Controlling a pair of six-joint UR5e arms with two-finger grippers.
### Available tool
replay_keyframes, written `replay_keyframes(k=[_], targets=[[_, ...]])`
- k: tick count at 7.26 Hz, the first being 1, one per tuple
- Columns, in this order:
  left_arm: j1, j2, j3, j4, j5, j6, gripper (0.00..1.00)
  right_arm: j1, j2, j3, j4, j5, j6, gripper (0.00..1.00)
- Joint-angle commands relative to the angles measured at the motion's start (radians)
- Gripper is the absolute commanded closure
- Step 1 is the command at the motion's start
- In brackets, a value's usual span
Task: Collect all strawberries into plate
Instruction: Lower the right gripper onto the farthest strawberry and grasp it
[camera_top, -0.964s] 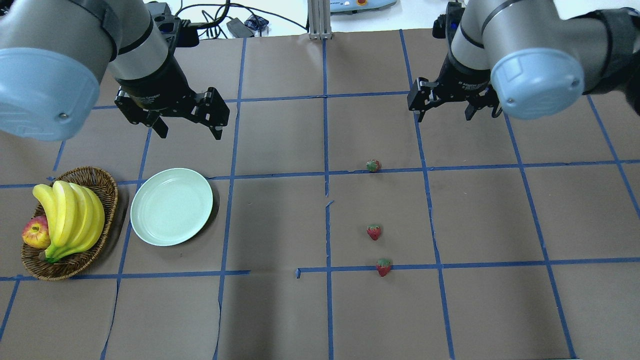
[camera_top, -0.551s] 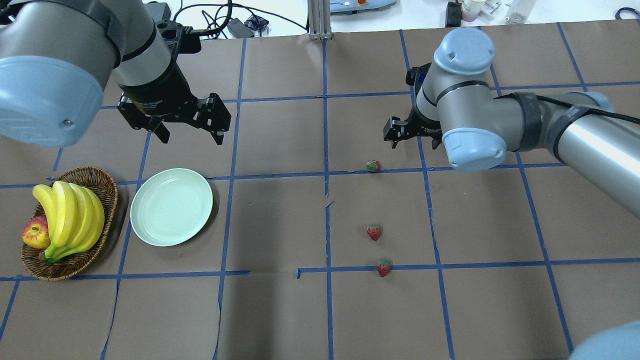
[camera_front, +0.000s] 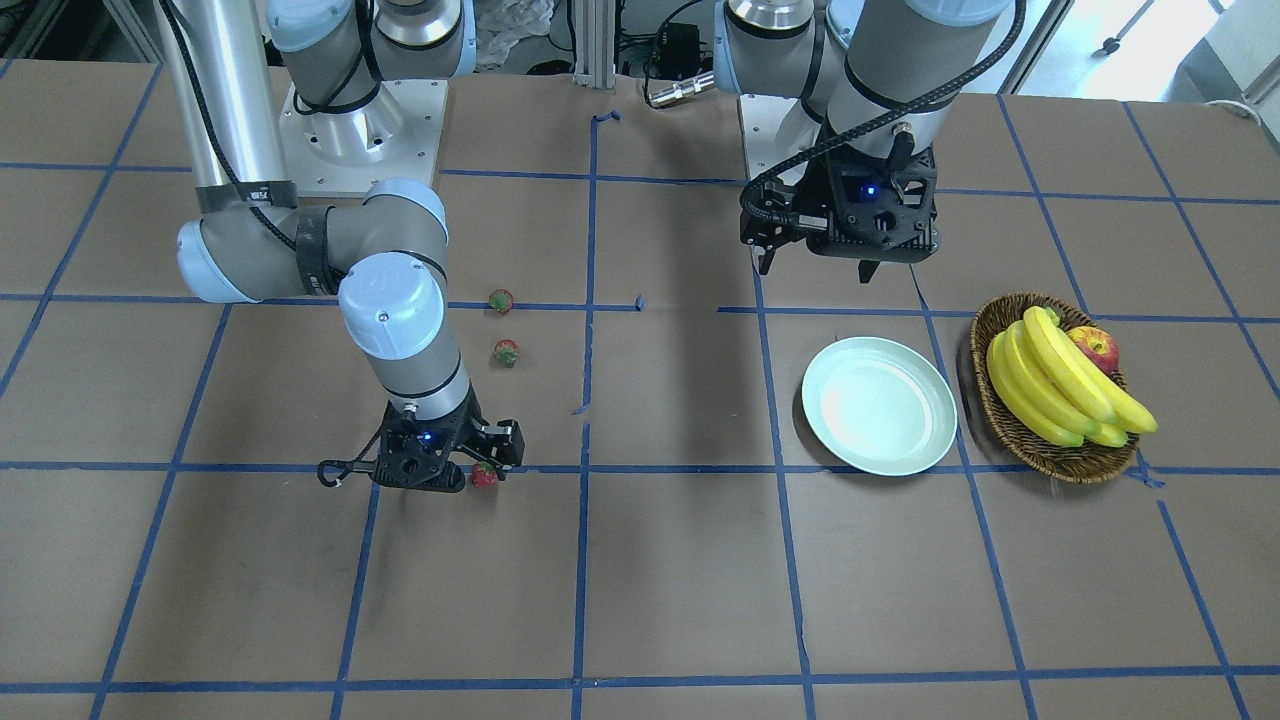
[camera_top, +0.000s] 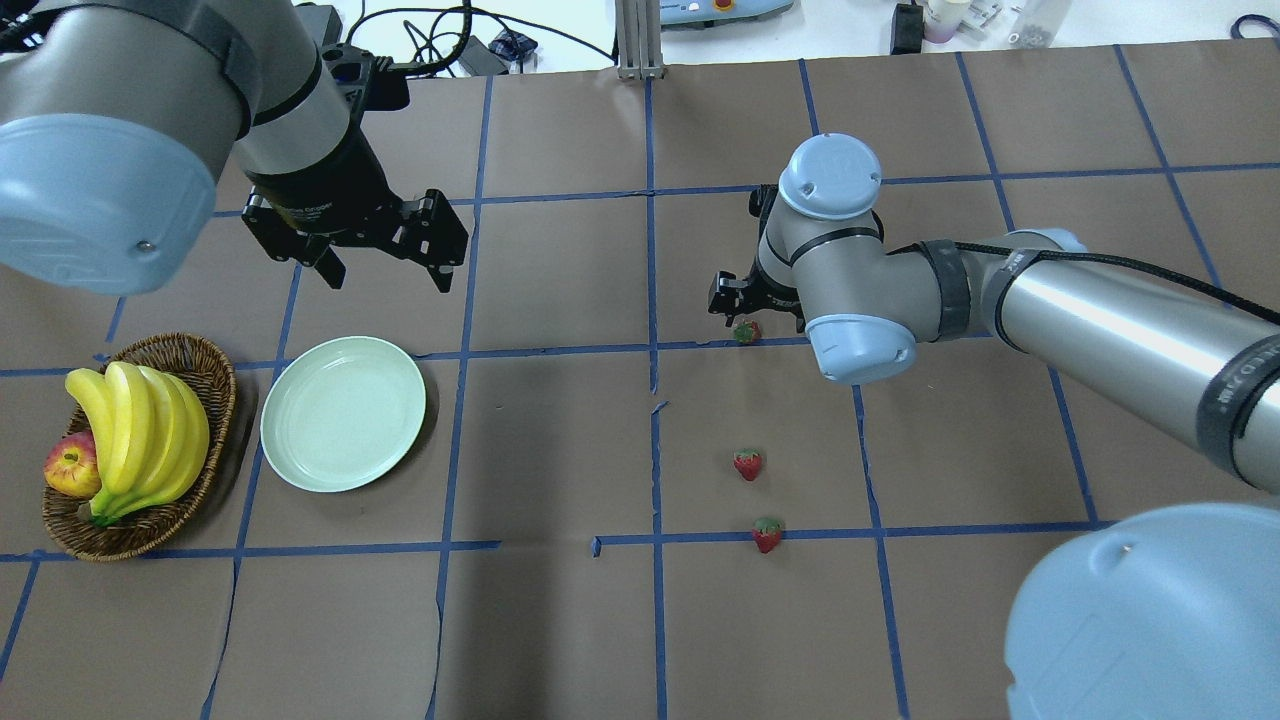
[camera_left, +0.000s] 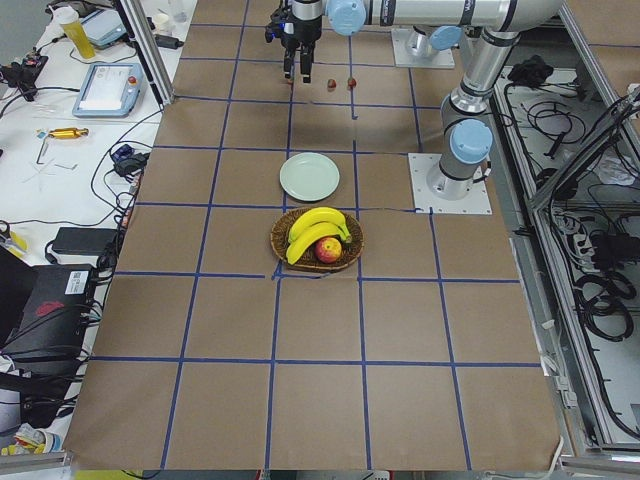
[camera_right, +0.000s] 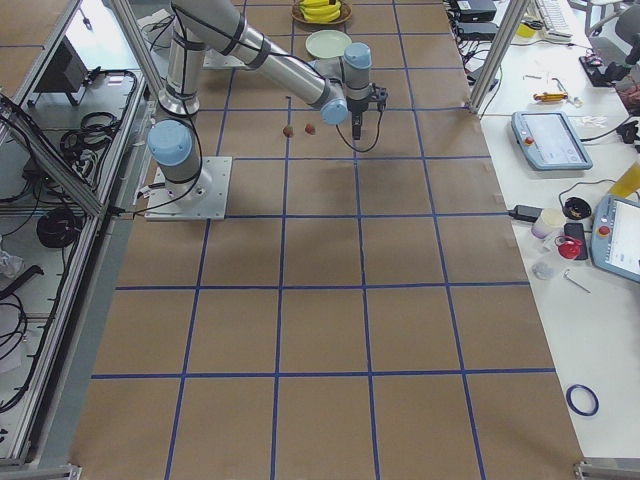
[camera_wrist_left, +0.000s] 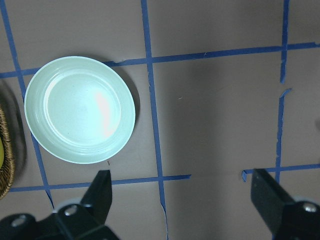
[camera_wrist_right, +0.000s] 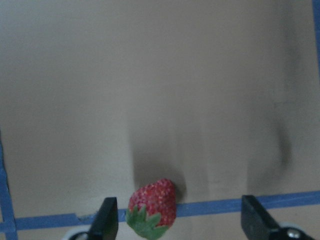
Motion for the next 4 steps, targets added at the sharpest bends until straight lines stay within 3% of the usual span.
replay_keyframes(k=[1,2,3,4], targets=[[-0.001,0.000,0.000,-0.001,0.000,0.003,0.00,0.014,0.022,0.000,-0.019,0.005,0.020,0.49],[-0.001,0.000,0.000,-0.001,0.000,0.000,0.00,0.016,0.022,-0.004,-0.019,0.005,0.022,0.86],[-0.001,0.000,-0.002,-0.001,0.000,0.000,0.00,0.016,0.018,-0.007,-0.020,0.007,0.030,1.00],[-0.001,0.000,0.000,-0.001,0.000,0.000,0.00,0.034,0.015,-0.024,-0.026,0.008,0.106,1.00]])
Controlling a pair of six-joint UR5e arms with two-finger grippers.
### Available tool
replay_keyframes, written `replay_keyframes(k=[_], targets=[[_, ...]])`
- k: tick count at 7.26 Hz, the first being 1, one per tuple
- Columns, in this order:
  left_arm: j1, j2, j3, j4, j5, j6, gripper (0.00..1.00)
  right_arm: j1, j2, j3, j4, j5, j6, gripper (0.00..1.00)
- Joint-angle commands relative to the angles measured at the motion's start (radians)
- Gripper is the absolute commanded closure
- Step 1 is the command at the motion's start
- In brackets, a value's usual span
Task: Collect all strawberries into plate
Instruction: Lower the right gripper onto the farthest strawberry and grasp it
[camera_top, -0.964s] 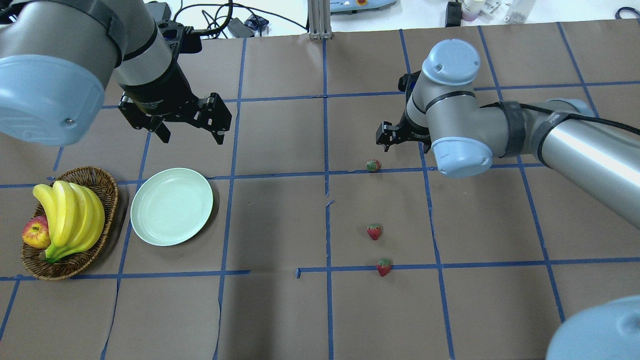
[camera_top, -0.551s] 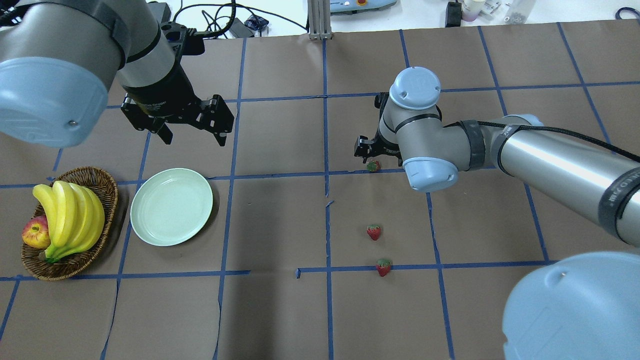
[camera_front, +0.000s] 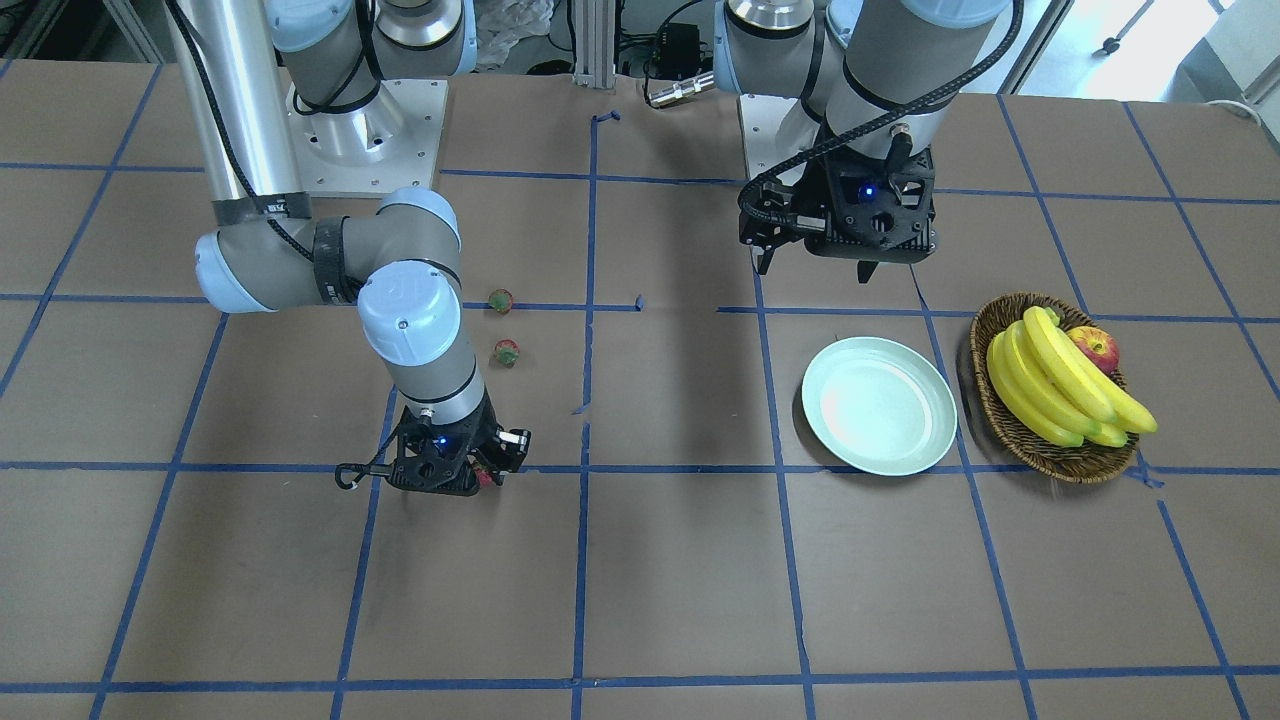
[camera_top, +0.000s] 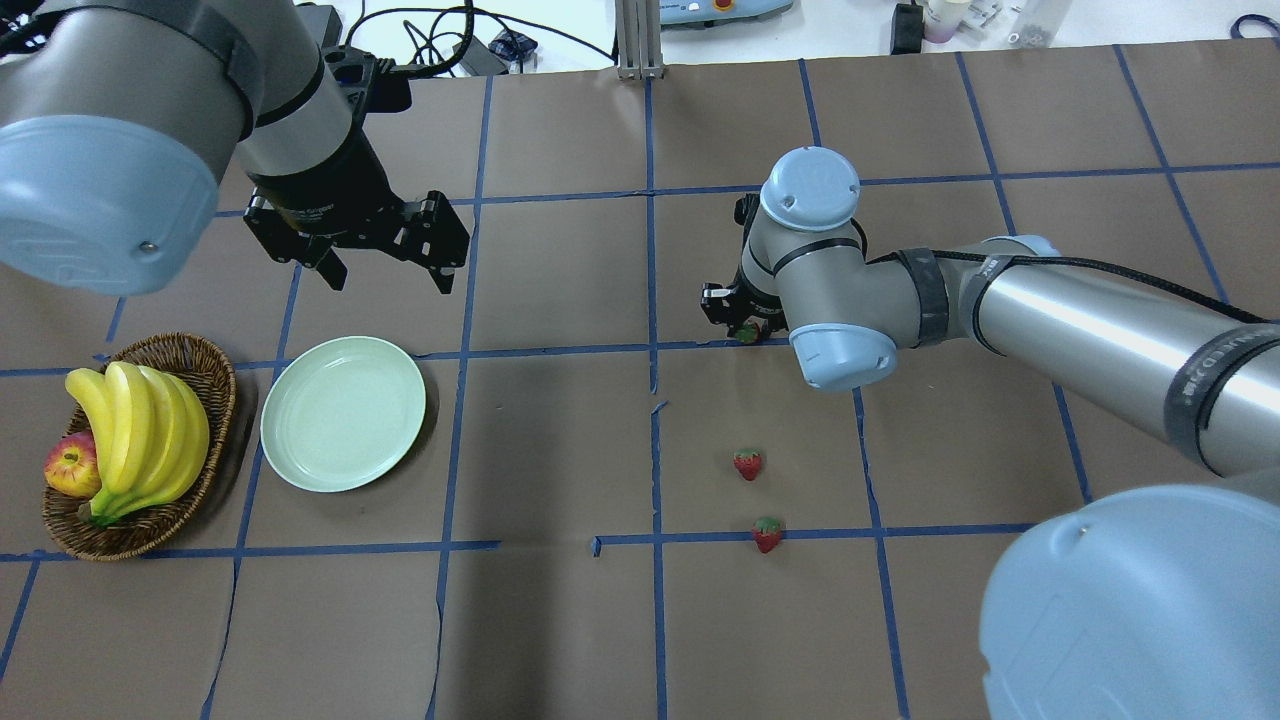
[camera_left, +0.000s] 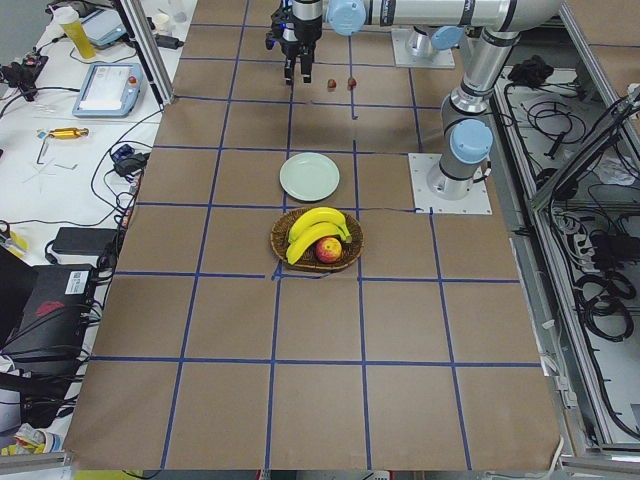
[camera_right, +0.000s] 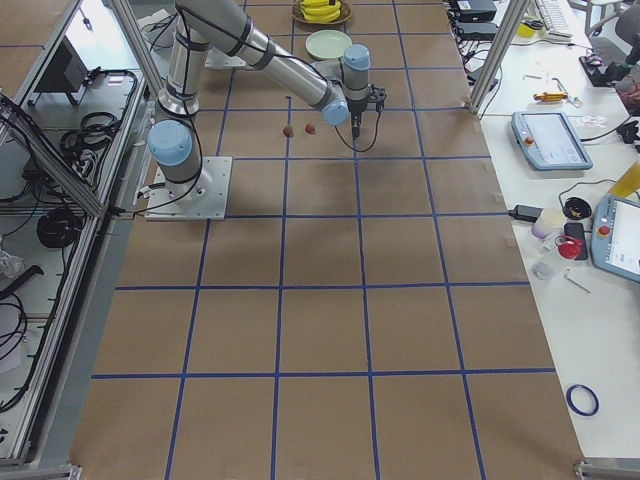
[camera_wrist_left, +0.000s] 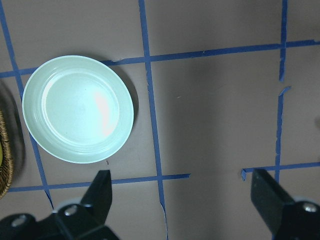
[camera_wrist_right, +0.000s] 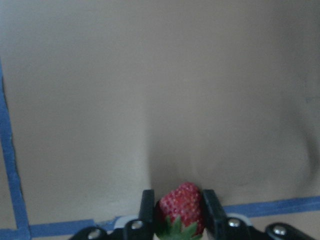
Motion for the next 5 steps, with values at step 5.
replay_keyframes(k=[5], targets=[[-0.002,0.000,-0.001,0.000,0.000,0.000,0.00,0.374,0.027,-0.106,0.010,0.002,0.448,1.00]])
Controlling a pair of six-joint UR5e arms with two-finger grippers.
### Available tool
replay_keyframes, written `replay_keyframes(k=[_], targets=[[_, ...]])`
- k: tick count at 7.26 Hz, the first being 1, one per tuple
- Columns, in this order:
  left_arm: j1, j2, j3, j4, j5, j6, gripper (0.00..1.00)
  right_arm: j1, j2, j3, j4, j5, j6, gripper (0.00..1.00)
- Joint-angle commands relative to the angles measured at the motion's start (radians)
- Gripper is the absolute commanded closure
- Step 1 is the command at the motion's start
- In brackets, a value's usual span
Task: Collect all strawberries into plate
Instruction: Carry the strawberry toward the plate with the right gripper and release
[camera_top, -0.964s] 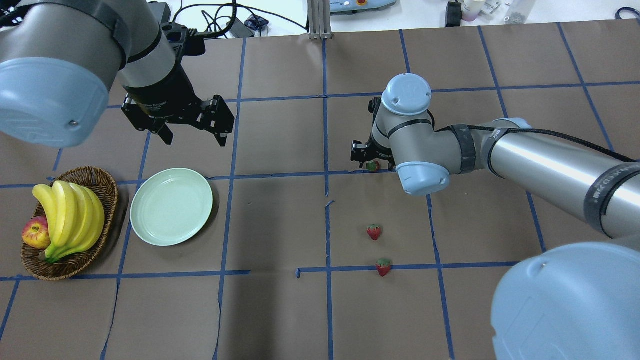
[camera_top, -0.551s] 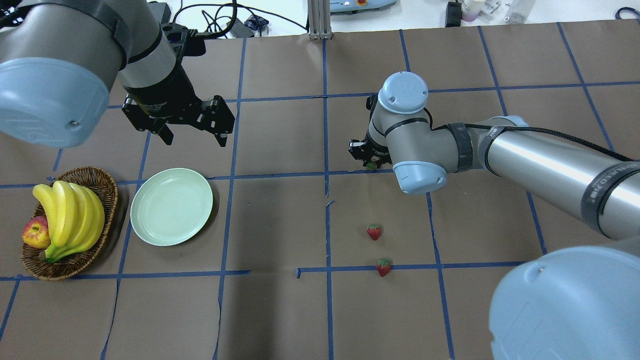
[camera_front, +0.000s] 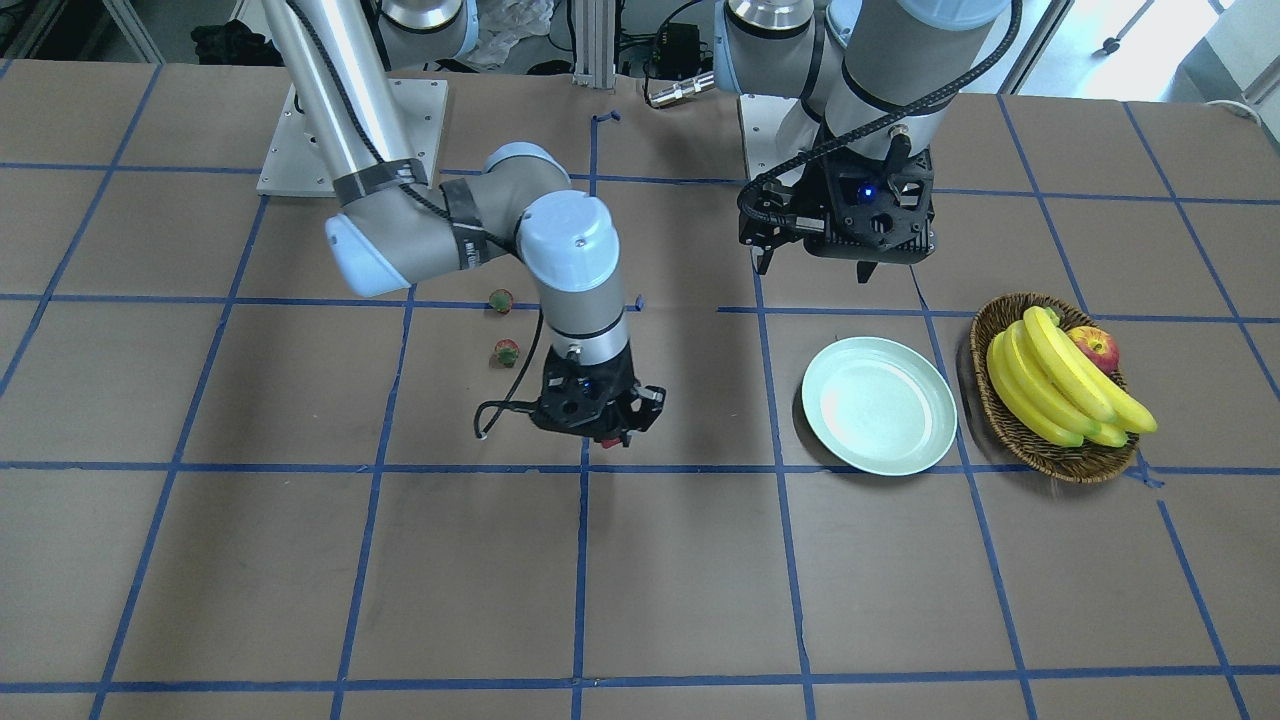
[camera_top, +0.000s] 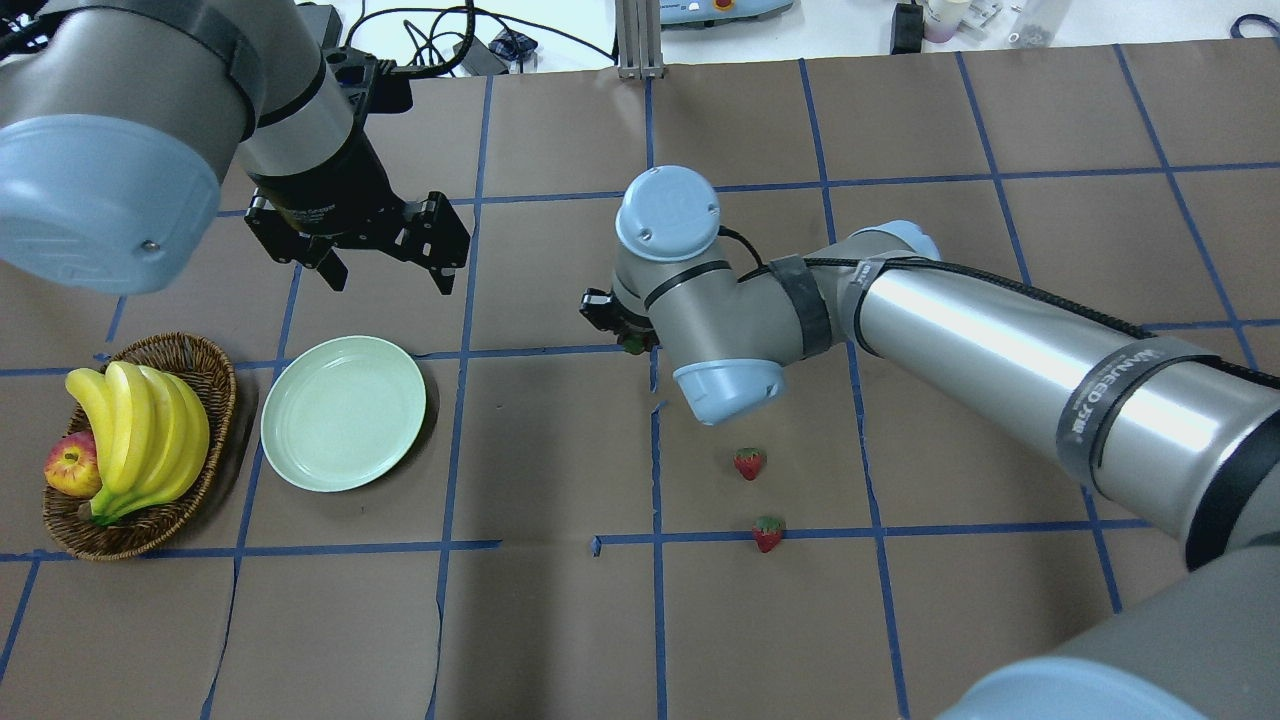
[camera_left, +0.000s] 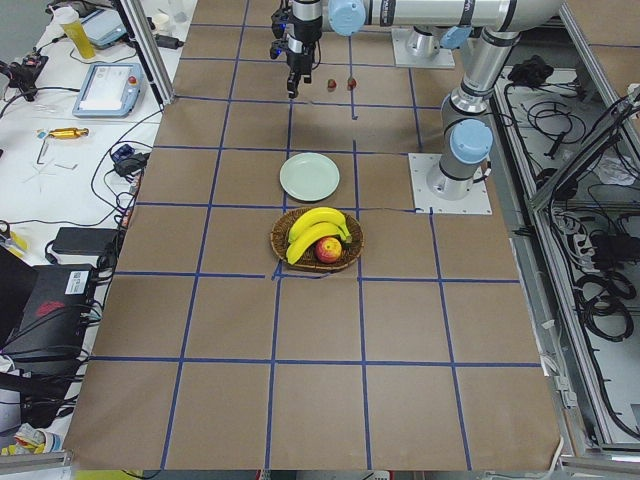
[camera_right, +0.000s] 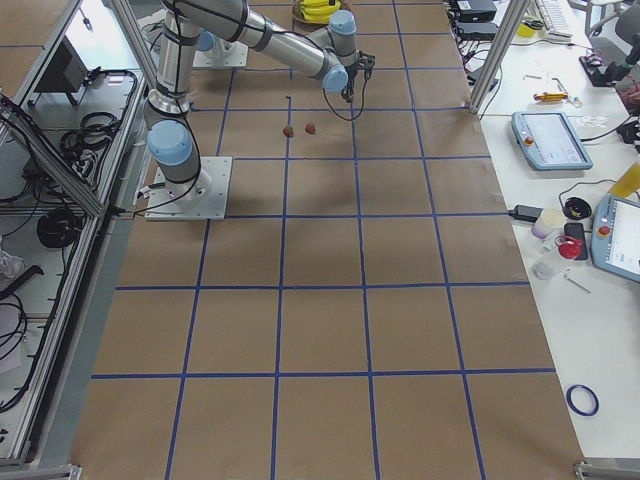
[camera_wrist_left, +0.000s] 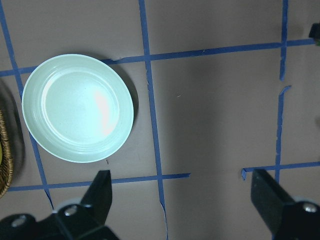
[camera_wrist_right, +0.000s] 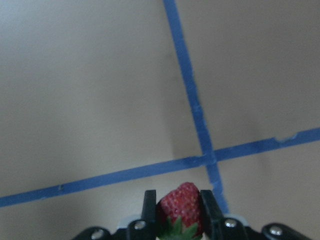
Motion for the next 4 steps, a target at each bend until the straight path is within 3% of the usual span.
replay_keyframes(k=[1,2,3,4], targets=[[0.001,0.002,0.000,0.001,0.000,0.004,0.00,0.118,0.026,-0.010,0.001,-0.001,0.087,1.00],[0.000,0.001,0.000,0.000,0.000,0.001,0.00,0.121,0.028,-0.010,0.001,0.001,0.087,0.76],[0.000,0.001,0.000,0.001,0.000,0.001,0.00,0.123,0.026,-0.007,0.001,0.002,0.088,0.01],[0.000,0.001,-0.003,0.001,-0.001,0.004,0.00,0.121,0.020,-0.002,0.002,-0.002,0.084,0.00]])
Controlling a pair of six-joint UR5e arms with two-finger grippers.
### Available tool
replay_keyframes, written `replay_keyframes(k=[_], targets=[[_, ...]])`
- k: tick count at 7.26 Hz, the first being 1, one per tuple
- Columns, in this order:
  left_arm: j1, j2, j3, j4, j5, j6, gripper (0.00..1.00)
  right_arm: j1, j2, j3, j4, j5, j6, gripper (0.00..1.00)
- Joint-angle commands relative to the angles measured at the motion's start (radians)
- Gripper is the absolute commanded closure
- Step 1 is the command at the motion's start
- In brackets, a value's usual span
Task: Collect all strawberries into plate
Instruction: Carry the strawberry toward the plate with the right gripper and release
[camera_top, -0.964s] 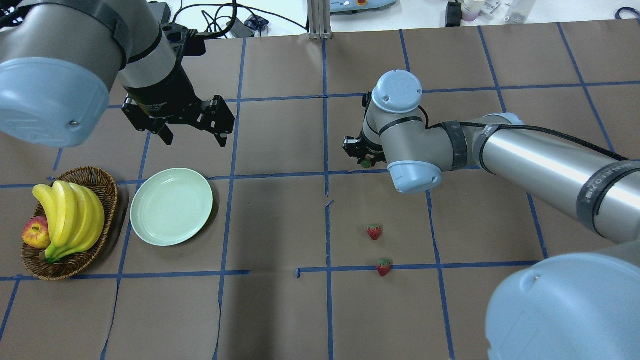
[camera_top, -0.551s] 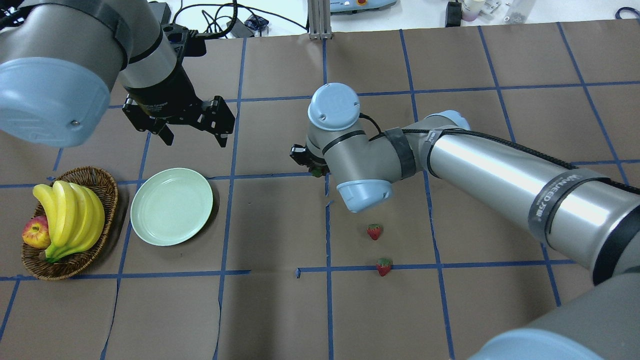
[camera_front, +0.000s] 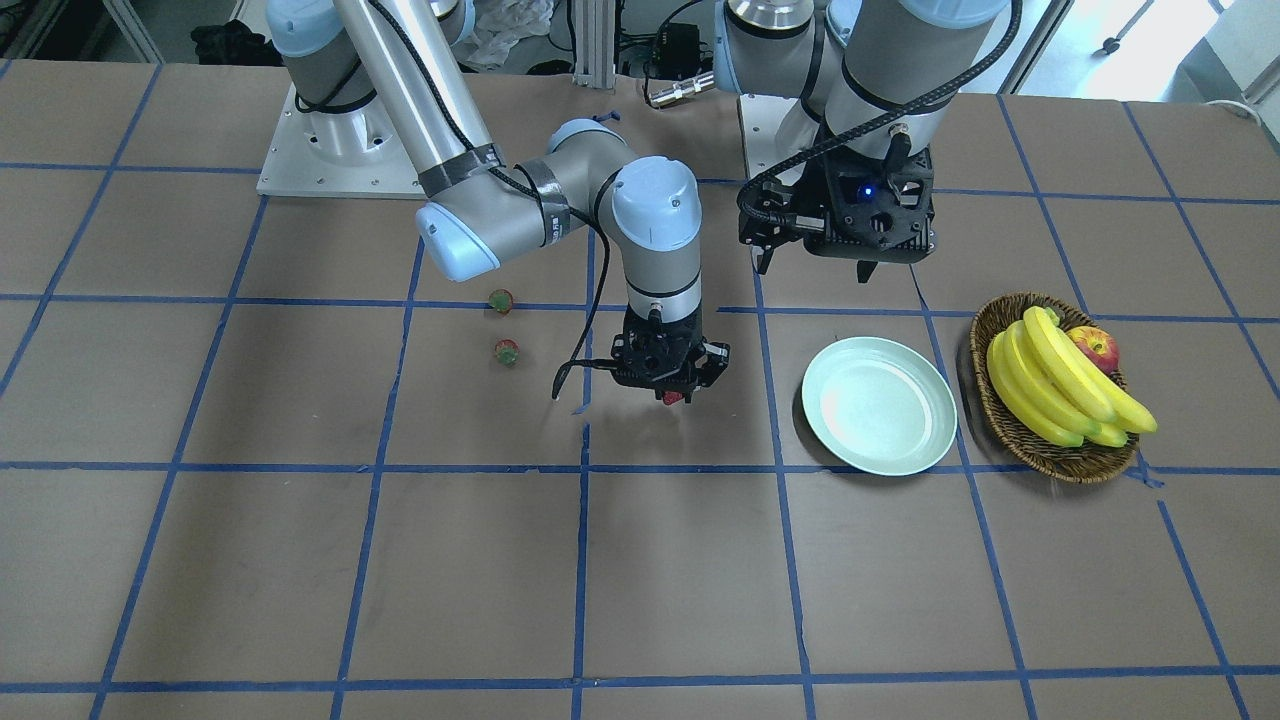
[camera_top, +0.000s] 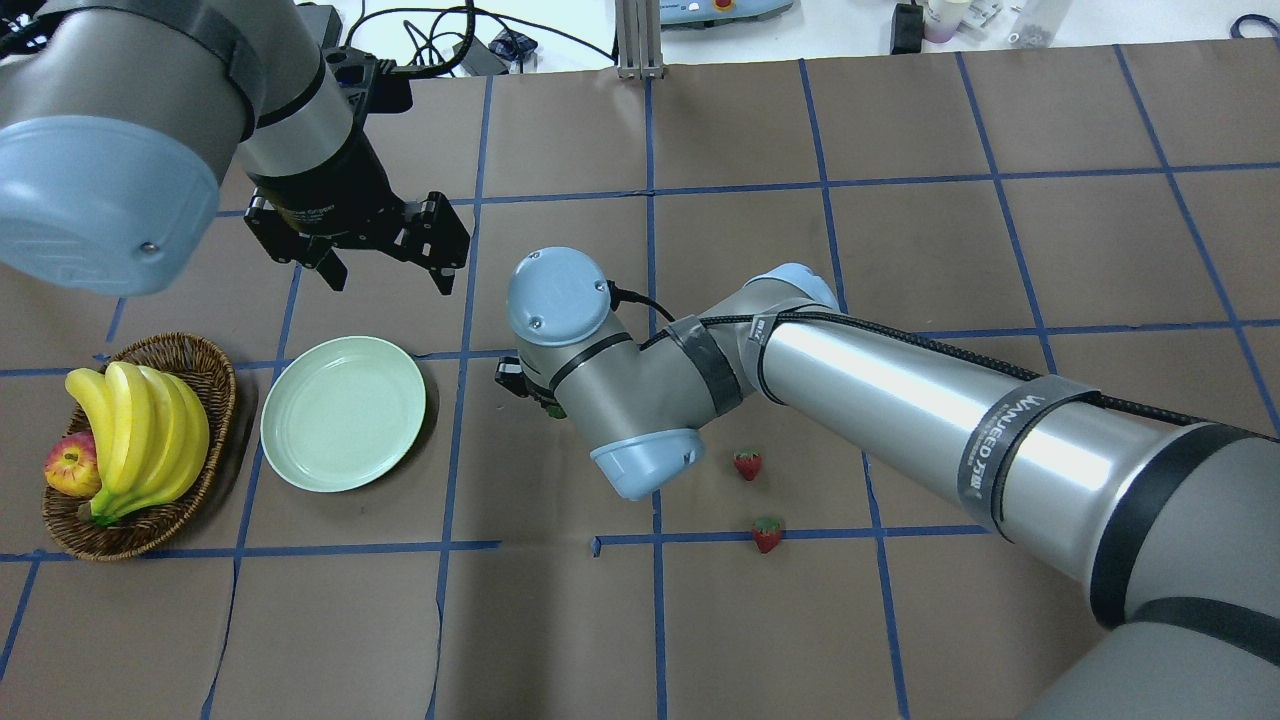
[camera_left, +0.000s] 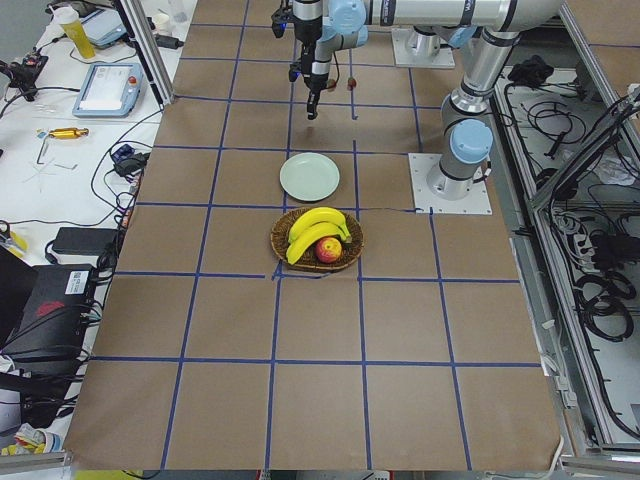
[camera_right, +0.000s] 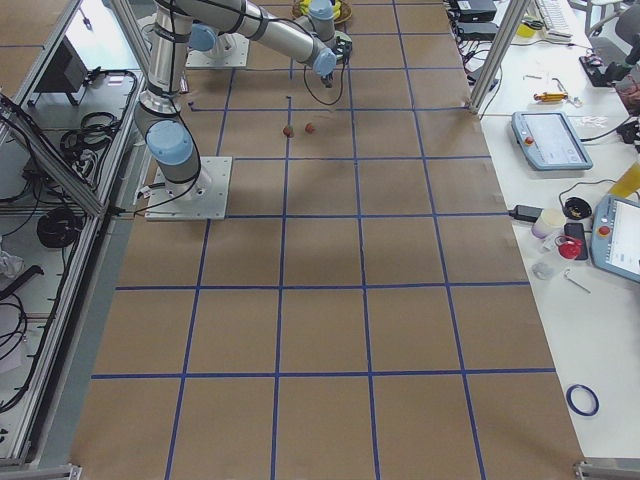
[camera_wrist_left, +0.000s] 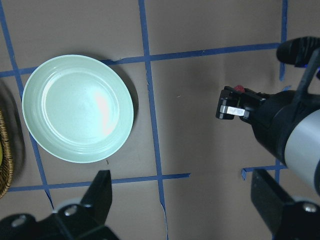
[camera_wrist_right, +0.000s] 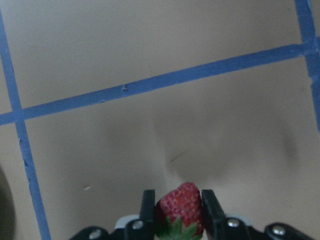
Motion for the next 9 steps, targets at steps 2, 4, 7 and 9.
replay_keyframes(k=[2,4,7,9], targets=[[0.000,0.000,-0.002,0.000,-0.001,0.002,0.00,-0.016,-0.019,0.007,0.001,-0.046,-0.015,0.00],[0.000,0.000,-0.003,0.000,-0.001,0.002,0.00,-0.166,-0.068,0.061,0.079,-0.092,-0.163,0.00],[0.000,0.000,-0.008,-0.003,0.000,-0.002,0.00,-0.352,-0.266,0.344,0.079,-0.081,-0.458,0.00],[-0.002,0.000,-0.031,0.011,-0.004,-0.007,0.00,-0.319,-0.266,0.425,0.041,-0.032,-0.453,0.00]])
